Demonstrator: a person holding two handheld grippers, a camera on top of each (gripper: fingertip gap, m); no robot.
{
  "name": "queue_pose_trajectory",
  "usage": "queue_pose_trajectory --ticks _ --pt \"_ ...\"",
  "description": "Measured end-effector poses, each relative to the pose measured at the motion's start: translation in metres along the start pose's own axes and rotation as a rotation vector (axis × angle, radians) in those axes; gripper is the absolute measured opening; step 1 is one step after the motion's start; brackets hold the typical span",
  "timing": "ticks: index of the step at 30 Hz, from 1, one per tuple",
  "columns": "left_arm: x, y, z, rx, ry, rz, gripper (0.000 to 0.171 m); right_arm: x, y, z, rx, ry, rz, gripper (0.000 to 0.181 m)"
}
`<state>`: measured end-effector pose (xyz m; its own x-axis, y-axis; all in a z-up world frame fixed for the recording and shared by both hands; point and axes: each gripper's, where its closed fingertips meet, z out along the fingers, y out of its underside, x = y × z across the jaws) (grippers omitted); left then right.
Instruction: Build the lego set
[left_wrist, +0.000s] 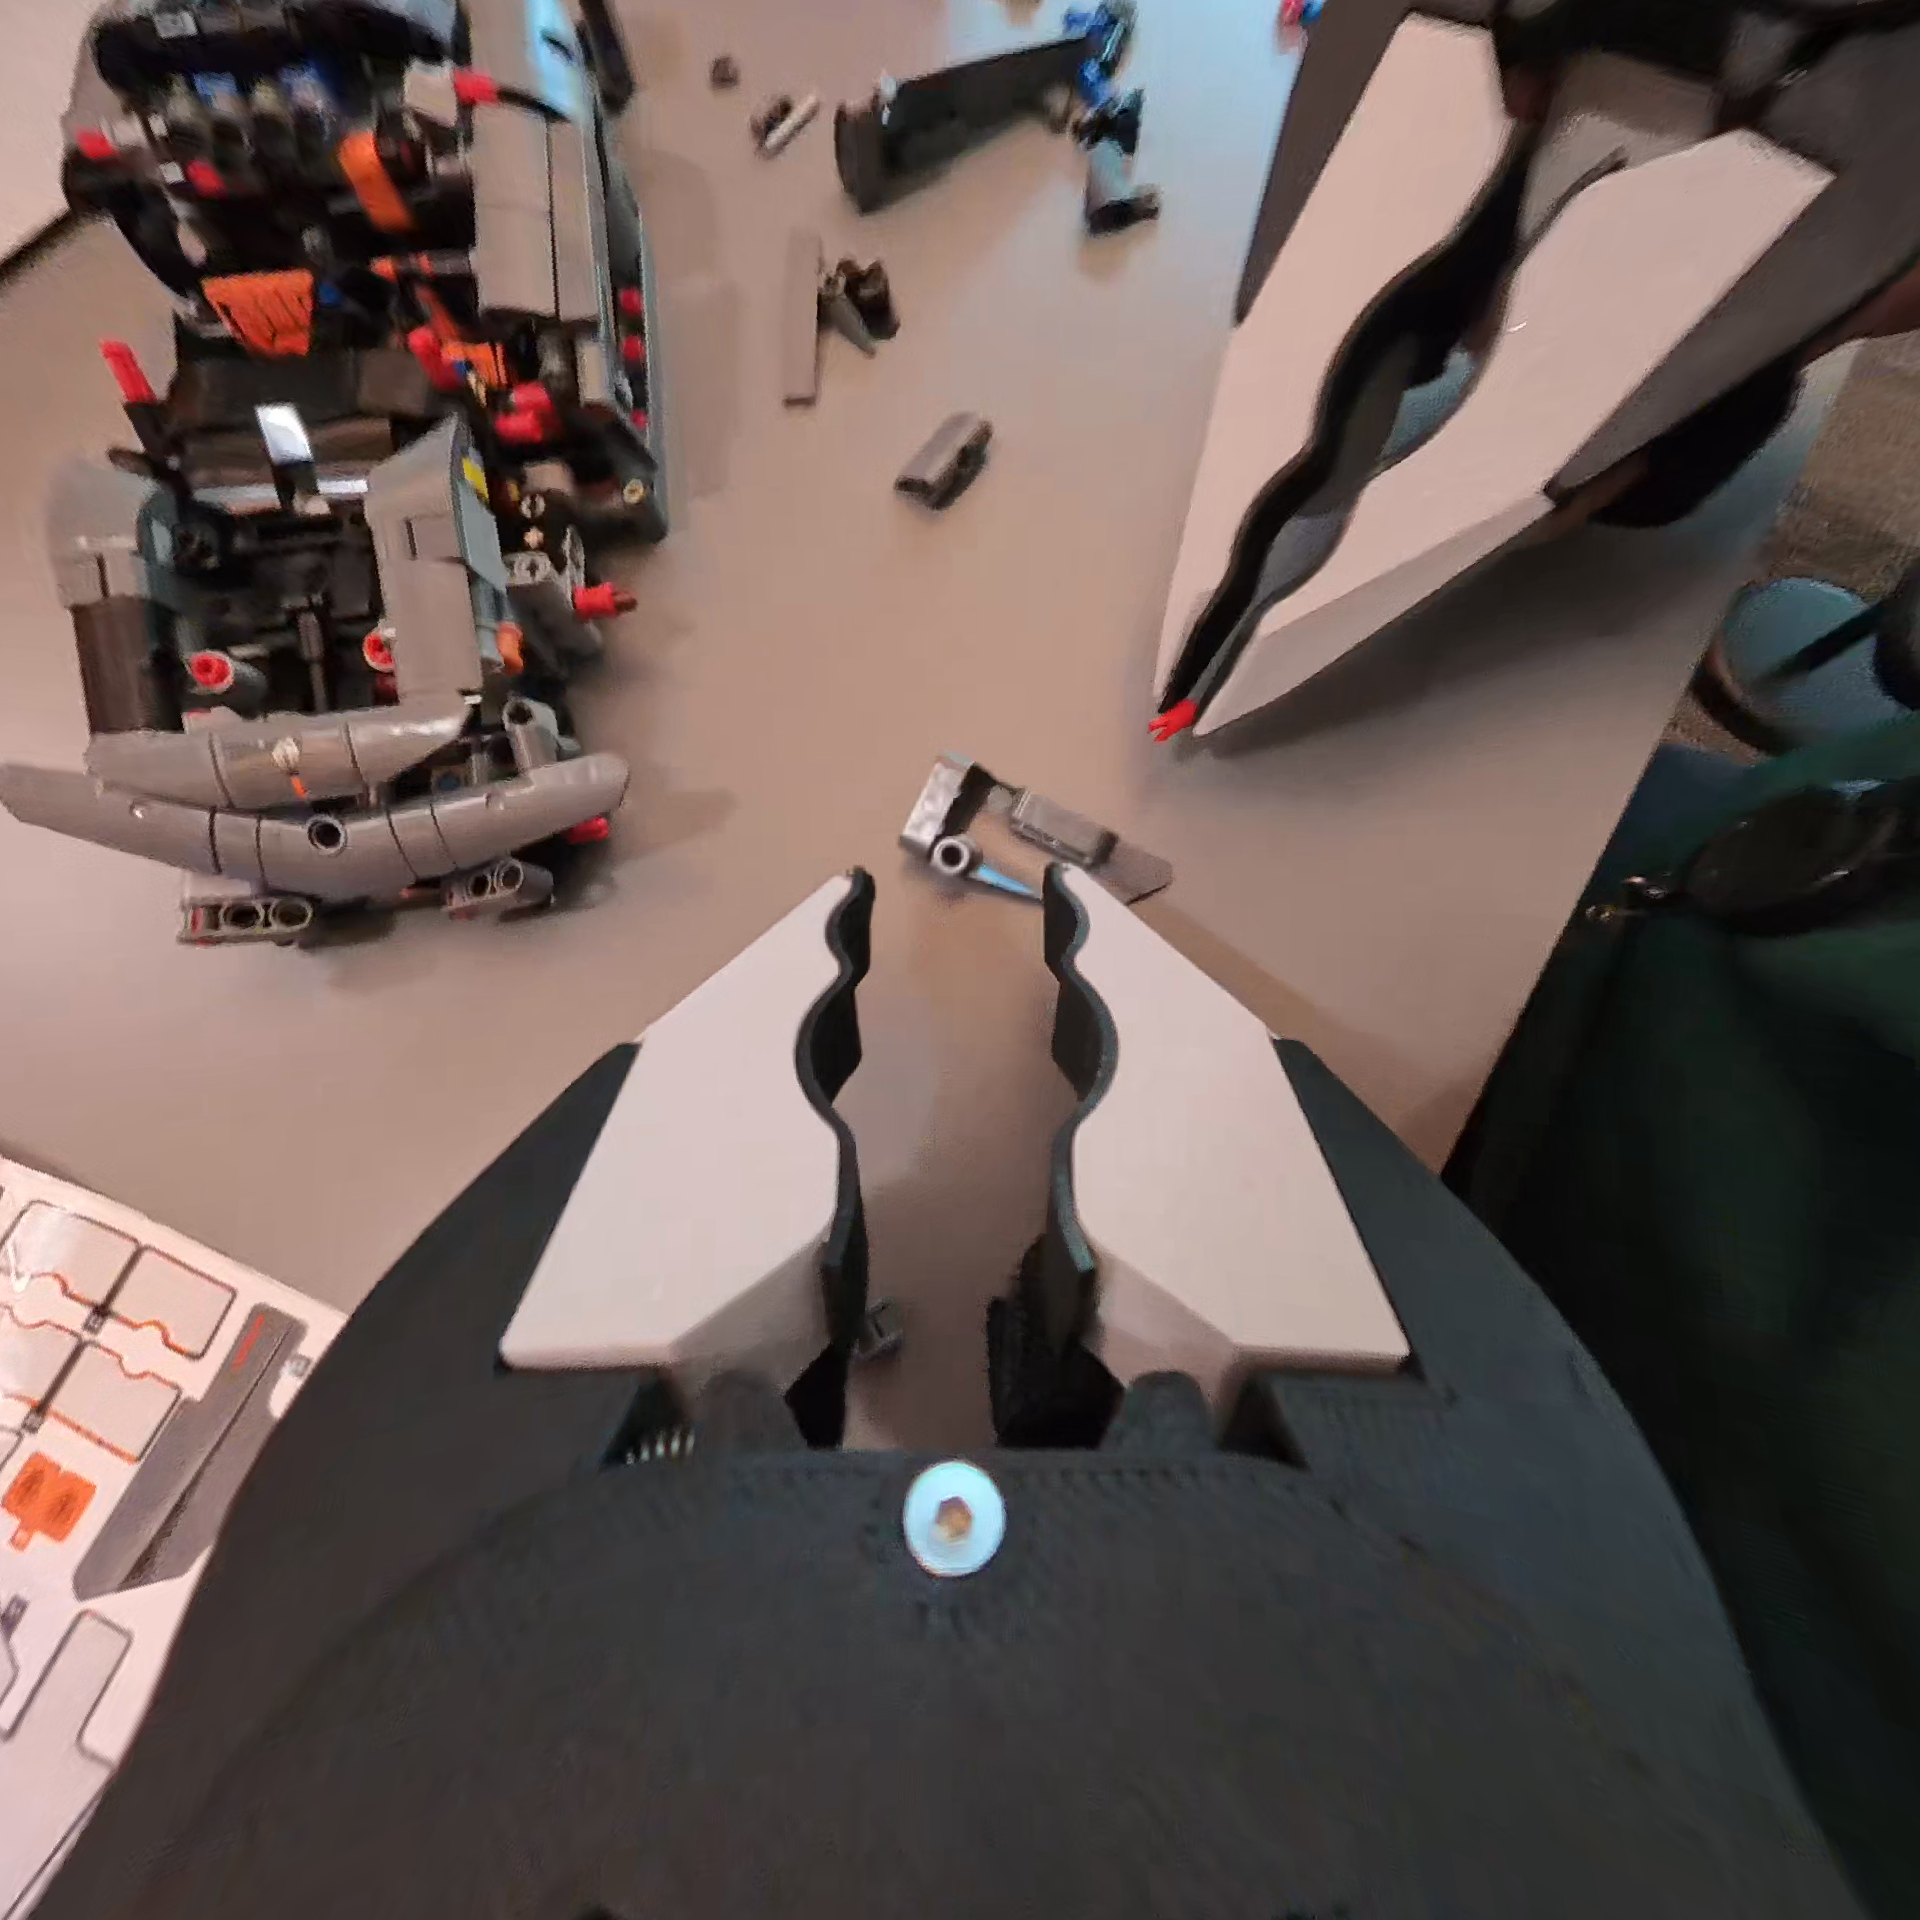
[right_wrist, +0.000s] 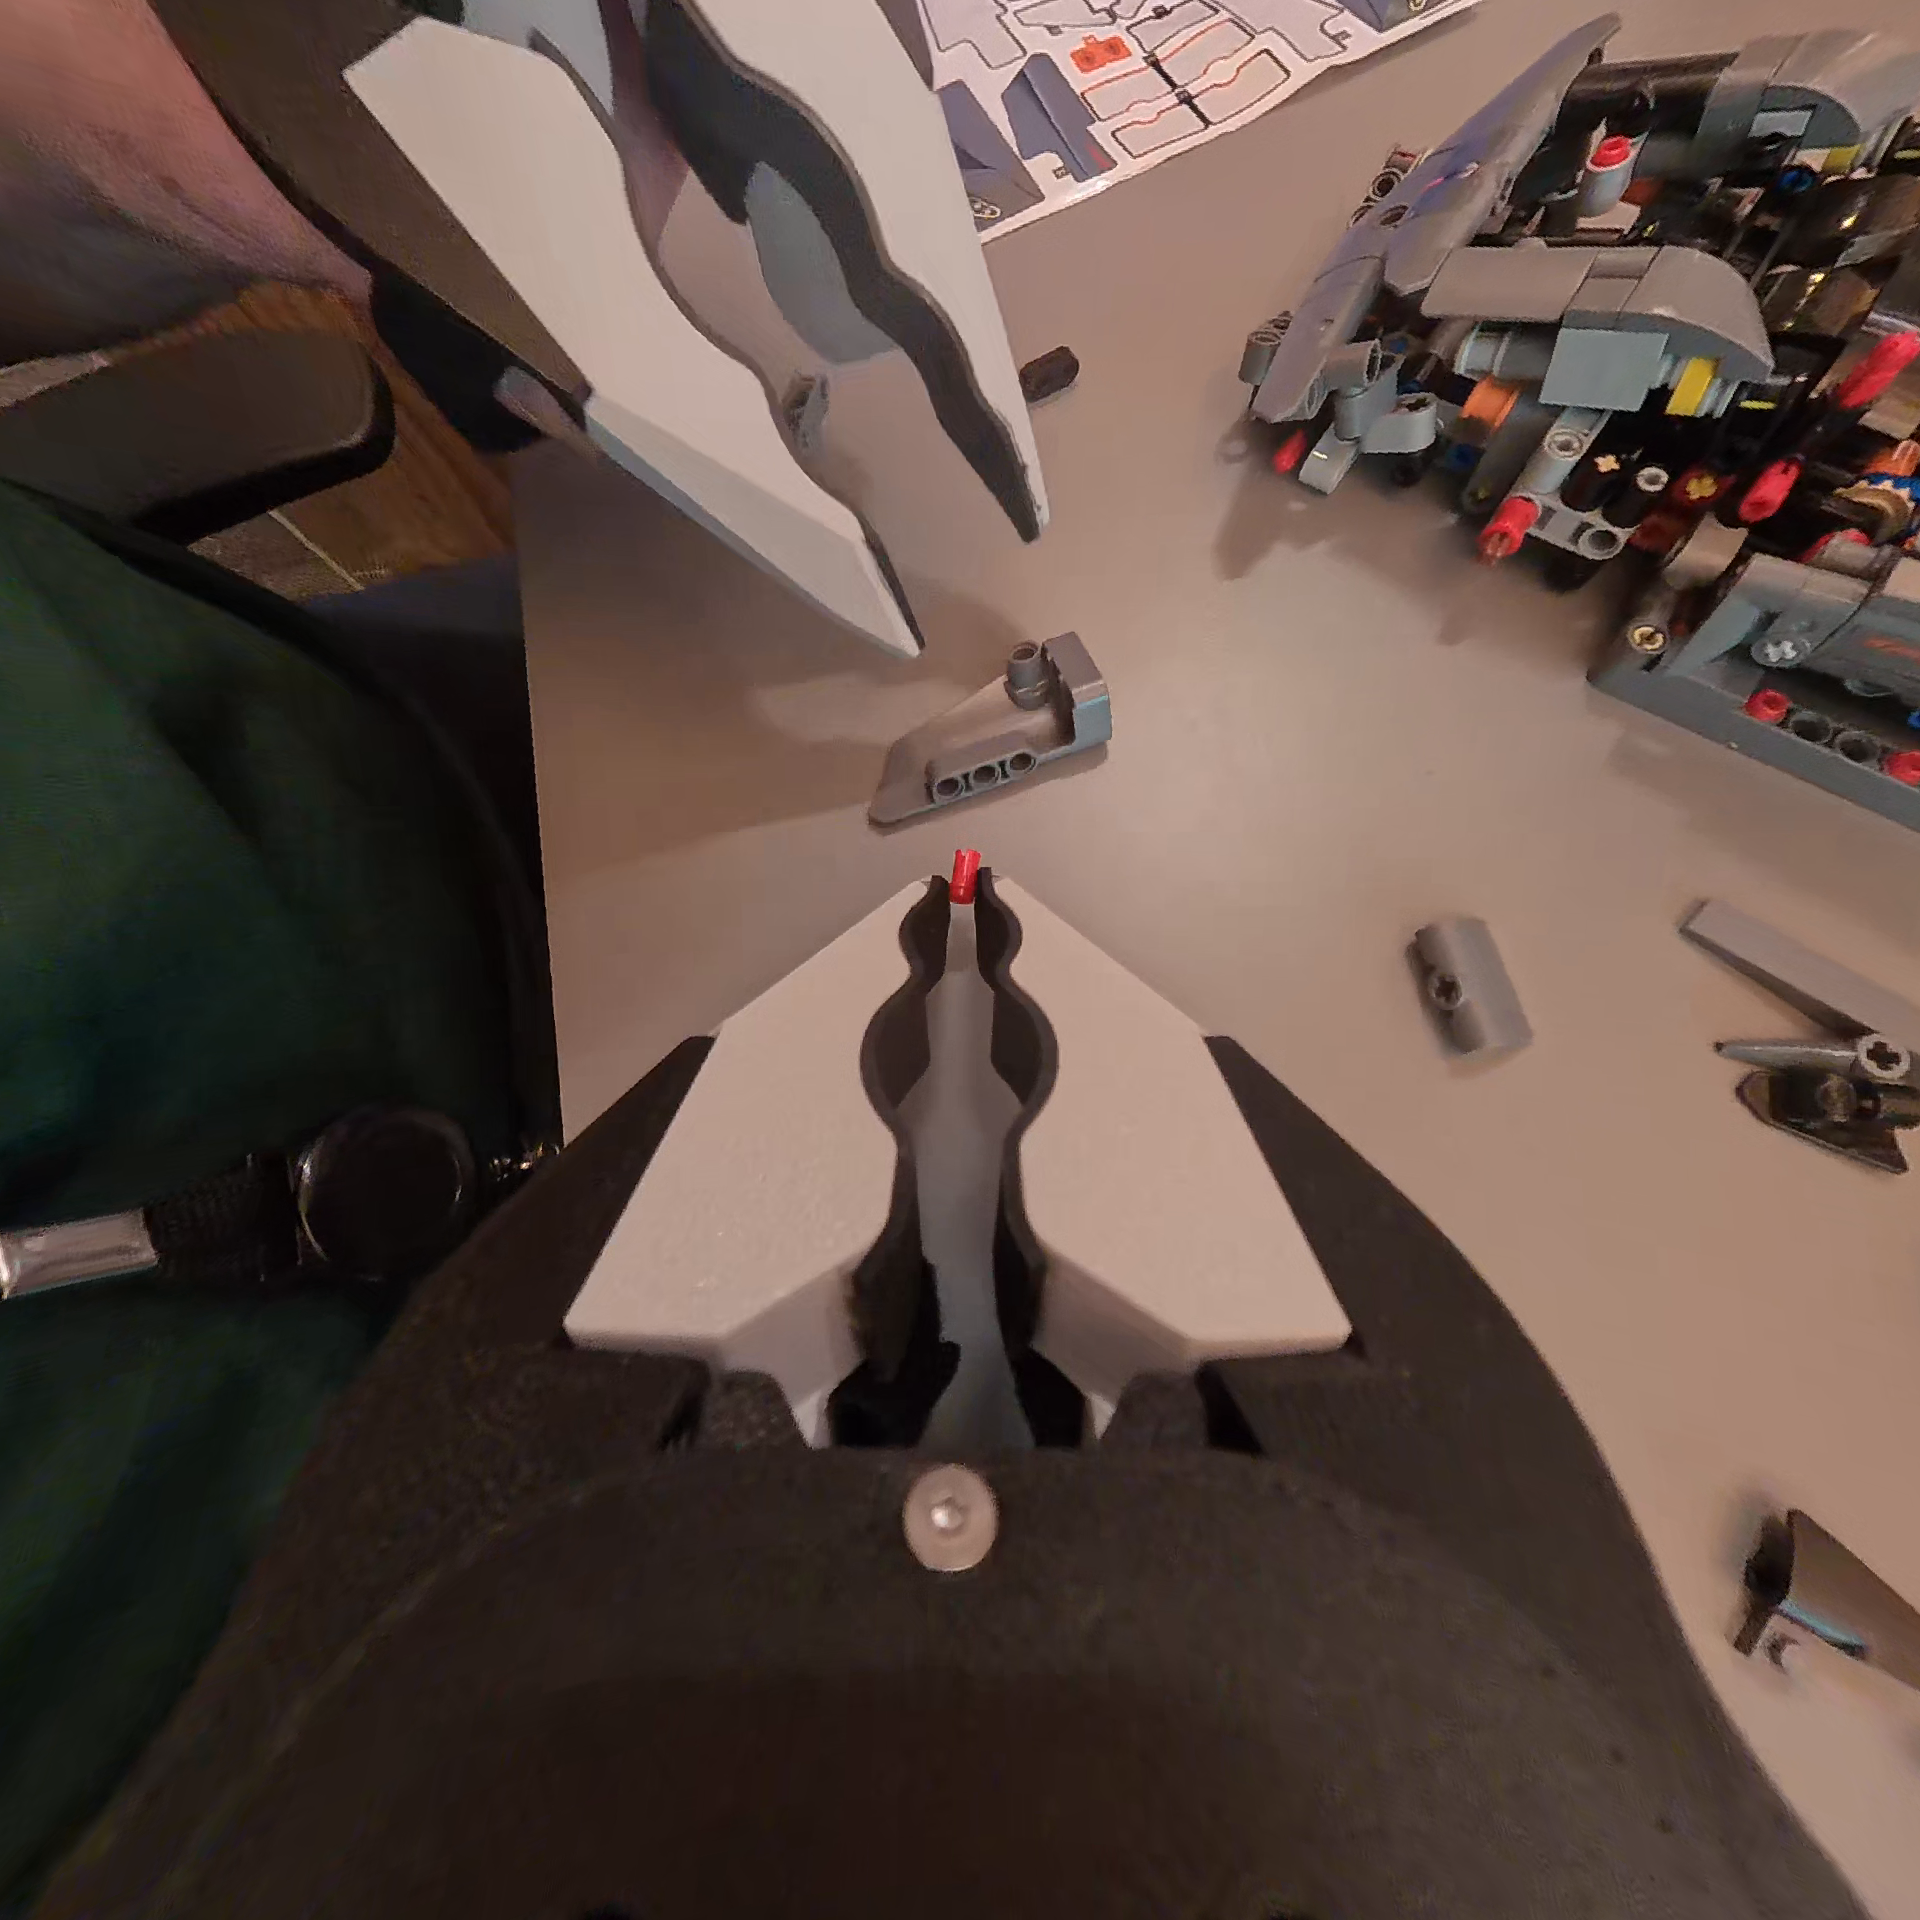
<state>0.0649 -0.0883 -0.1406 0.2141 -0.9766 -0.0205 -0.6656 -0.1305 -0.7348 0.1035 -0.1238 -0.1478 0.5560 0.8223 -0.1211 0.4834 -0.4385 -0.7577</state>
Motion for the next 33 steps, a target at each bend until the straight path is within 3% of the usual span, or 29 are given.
queue_pose_trajectory --ticks 7,17,26,33 --pt "0.003 0.009 0.020 -0.102 0.058 -0.078 0.025 -0.003 -0.001 0.012 -0.025 -0.006 -0.049 0.002" --pt "0.011 0.003 0.025 -0.106 0.055 -0.130 0.023 -0.004 0.000 0.019 -0.044 -0.016 -0.090 0.002" --pt "0.018 0.001 0.029 -0.128 0.034 -0.109 0.006 -0.003 0.000 0.020 -0.046 0.000 -0.104 0.003" --pt "0.019 0.003 0.027 -0.133 0.040 -0.146 0.005 -0.004 0.000 0.020 -0.043 0.031 -0.116 0.003"
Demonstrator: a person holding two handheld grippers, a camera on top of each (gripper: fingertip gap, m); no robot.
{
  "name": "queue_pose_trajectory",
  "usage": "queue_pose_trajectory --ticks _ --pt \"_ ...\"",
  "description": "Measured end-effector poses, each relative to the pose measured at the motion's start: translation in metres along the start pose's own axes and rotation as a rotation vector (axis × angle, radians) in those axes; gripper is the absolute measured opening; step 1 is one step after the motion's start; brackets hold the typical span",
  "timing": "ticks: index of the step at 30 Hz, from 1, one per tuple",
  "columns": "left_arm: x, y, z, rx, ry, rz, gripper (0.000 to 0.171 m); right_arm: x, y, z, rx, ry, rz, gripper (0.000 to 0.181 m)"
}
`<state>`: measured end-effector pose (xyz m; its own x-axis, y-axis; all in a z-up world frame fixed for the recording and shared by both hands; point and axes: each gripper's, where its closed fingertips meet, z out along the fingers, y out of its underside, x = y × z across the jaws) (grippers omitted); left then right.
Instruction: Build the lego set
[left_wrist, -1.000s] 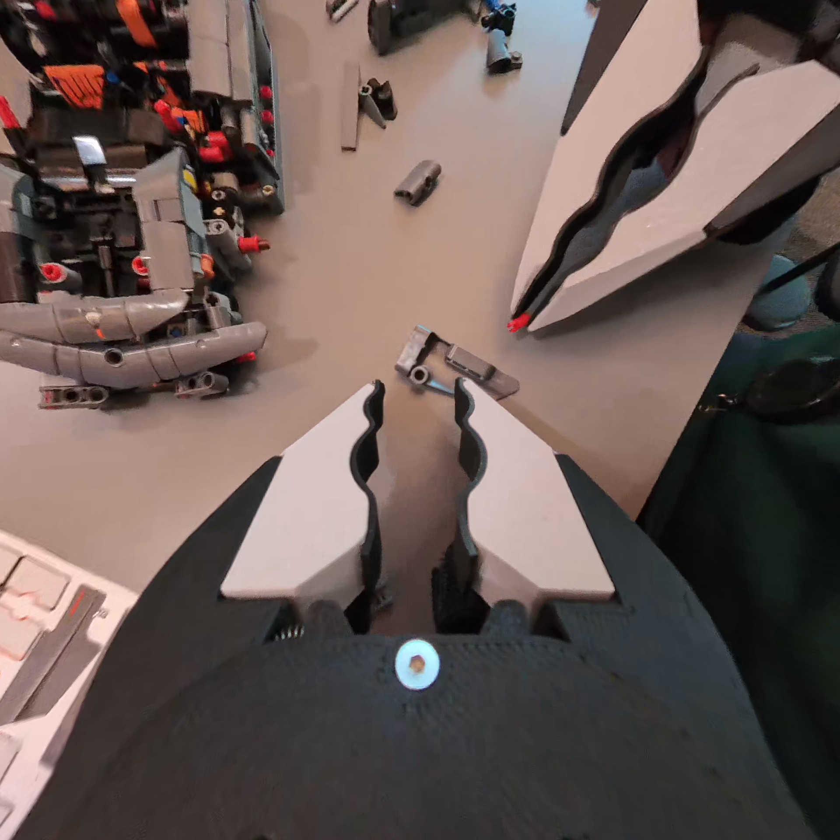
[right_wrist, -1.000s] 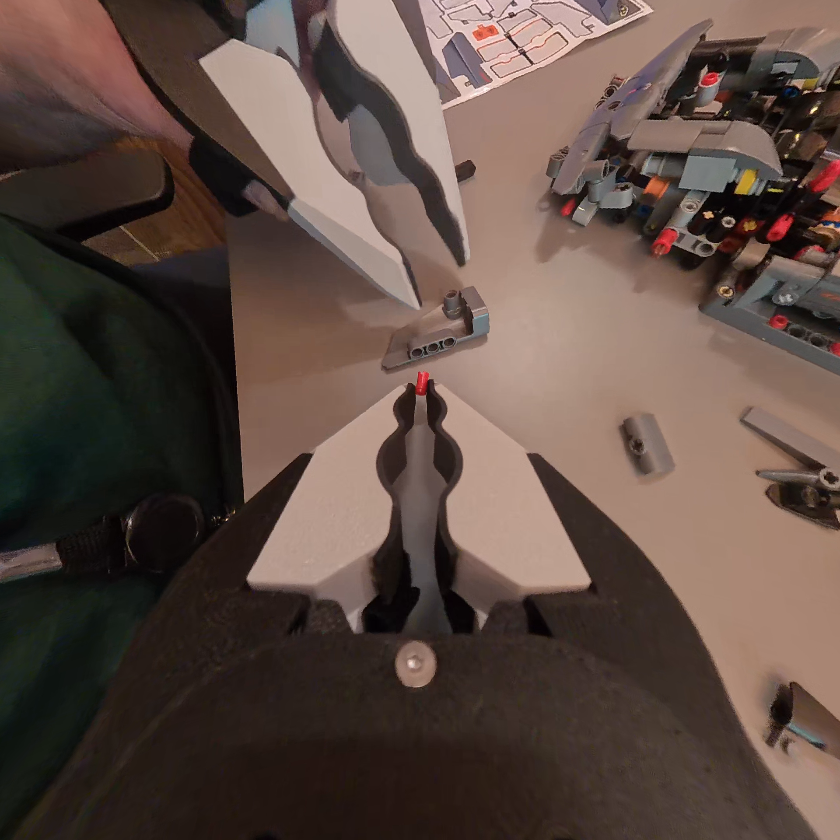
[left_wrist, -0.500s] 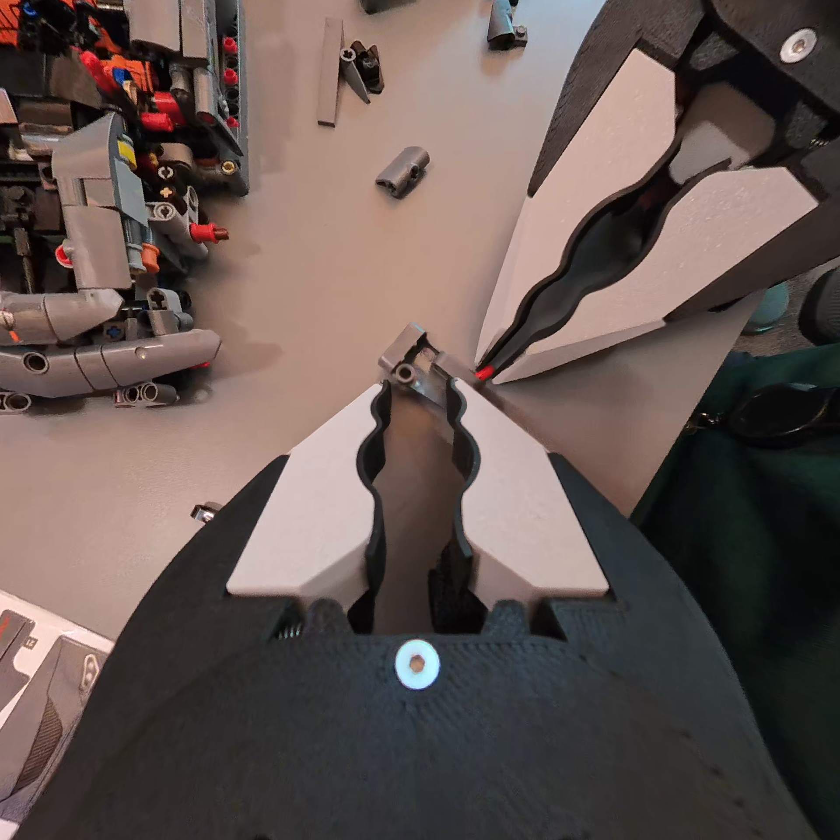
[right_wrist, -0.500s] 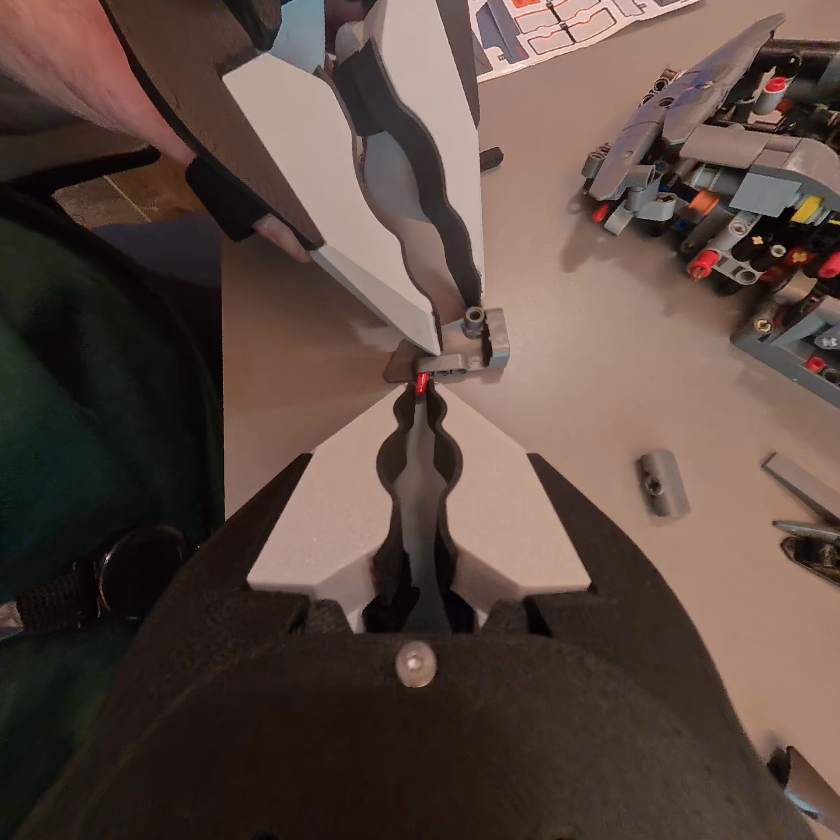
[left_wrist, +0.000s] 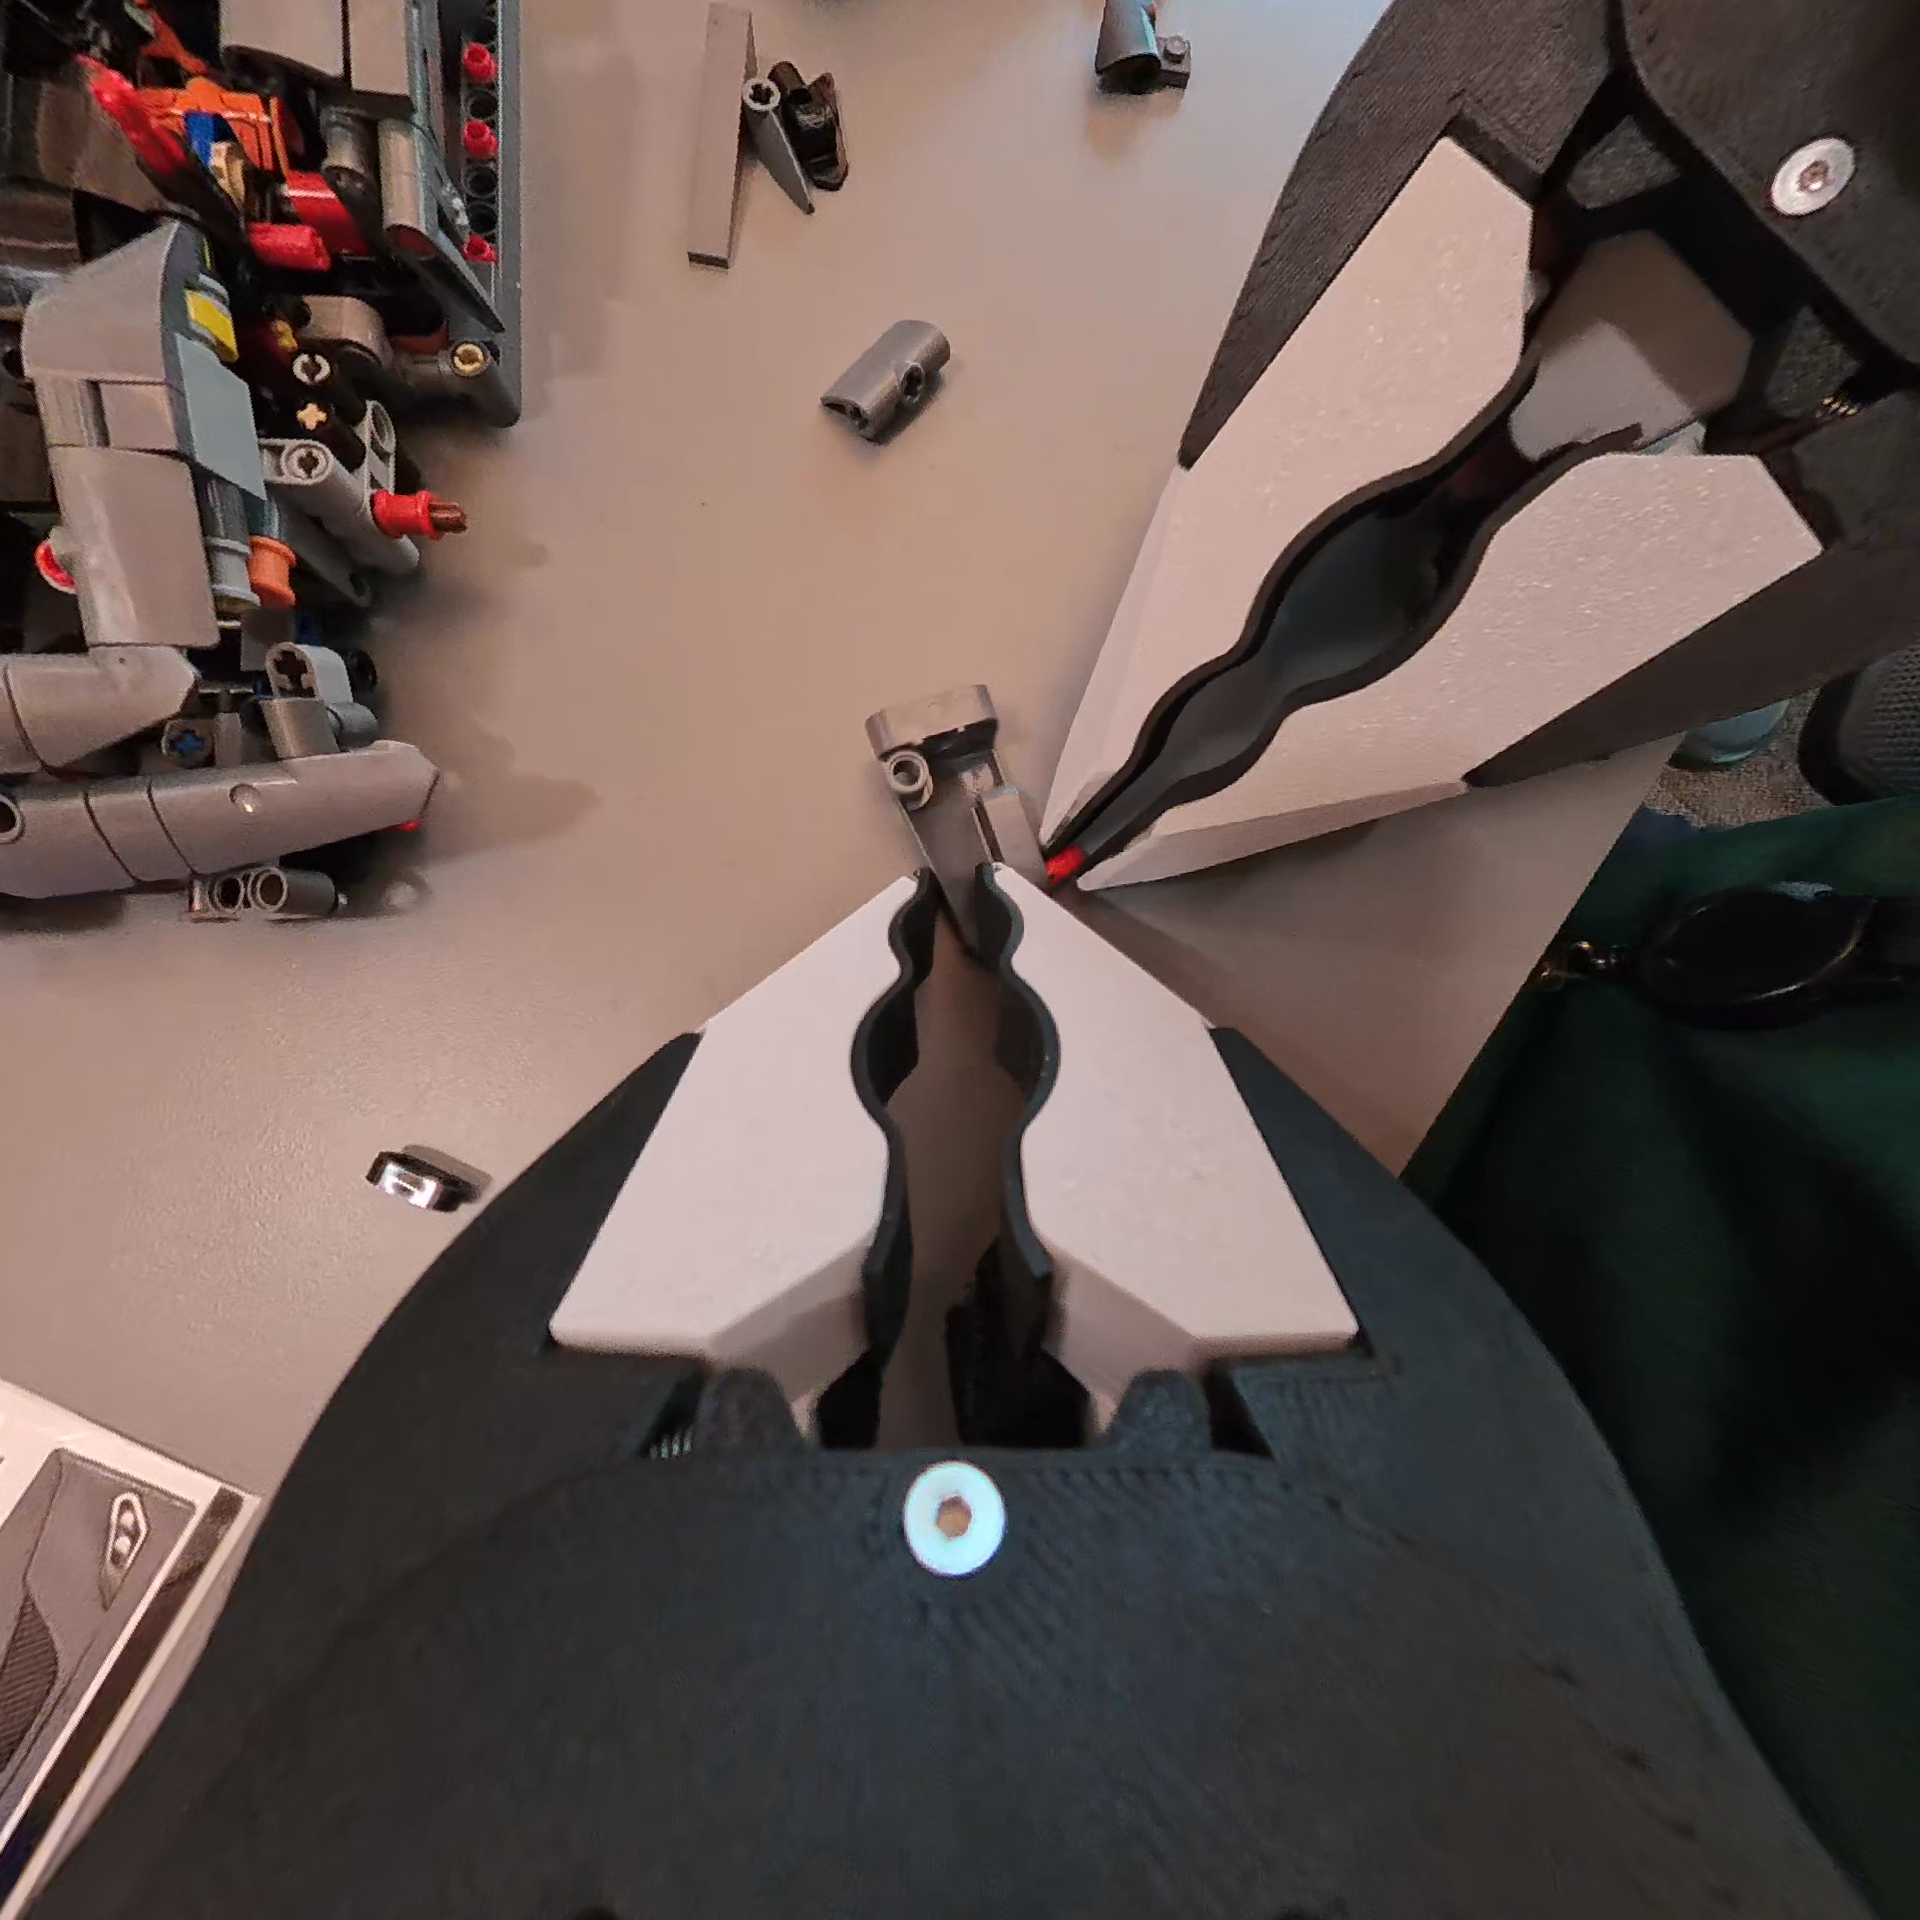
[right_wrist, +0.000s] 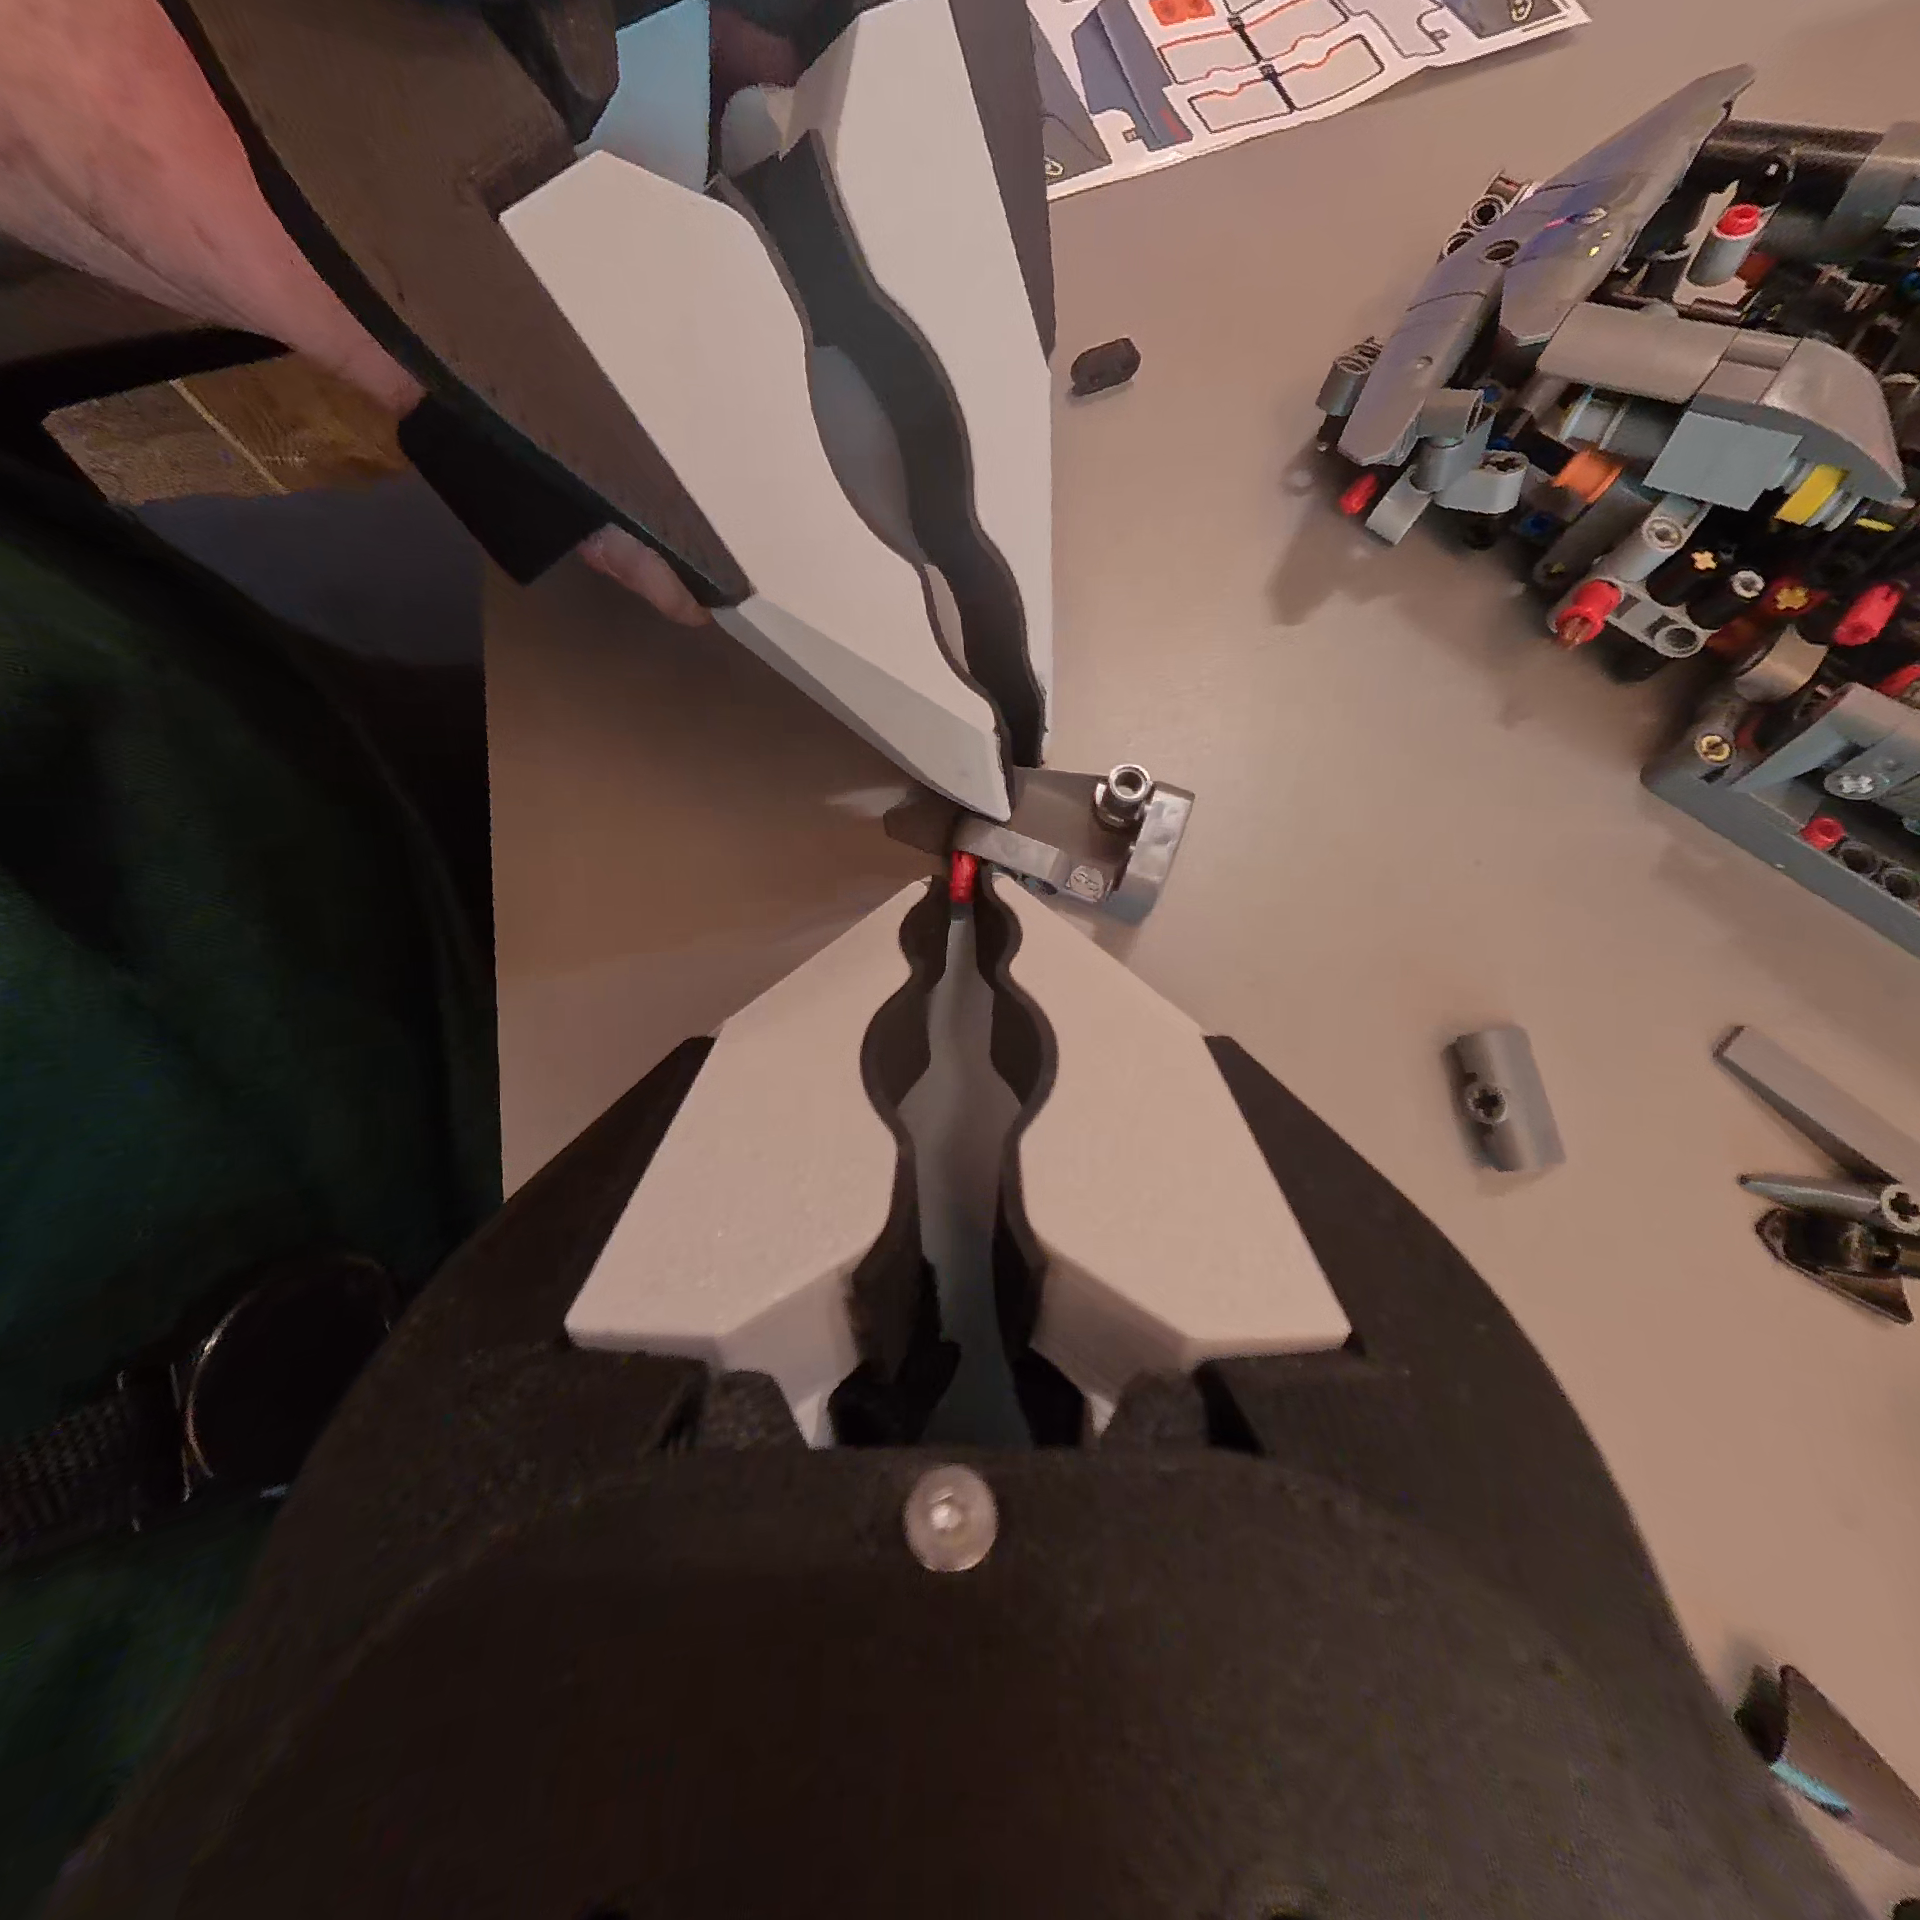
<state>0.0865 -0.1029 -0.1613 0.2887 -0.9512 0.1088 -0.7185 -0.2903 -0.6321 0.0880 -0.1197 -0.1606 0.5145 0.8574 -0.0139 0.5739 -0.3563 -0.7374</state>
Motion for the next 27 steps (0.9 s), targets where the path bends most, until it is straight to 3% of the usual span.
queue_pose_trajectory --ticks 9,27 --pt "0.0021 -0.0013 0.0015 0.037 -0.062 -0.020 0.004 -0.0013 0.0016 -0.0018 0.002 0.090 0.004 0.002" --pt "0.0026 -0.0005 0.0005 0.055 -0.050 -0.024 0.007 -0.0007 0.0019 -0.0018 0.004 0.105 -0.010 0.003"
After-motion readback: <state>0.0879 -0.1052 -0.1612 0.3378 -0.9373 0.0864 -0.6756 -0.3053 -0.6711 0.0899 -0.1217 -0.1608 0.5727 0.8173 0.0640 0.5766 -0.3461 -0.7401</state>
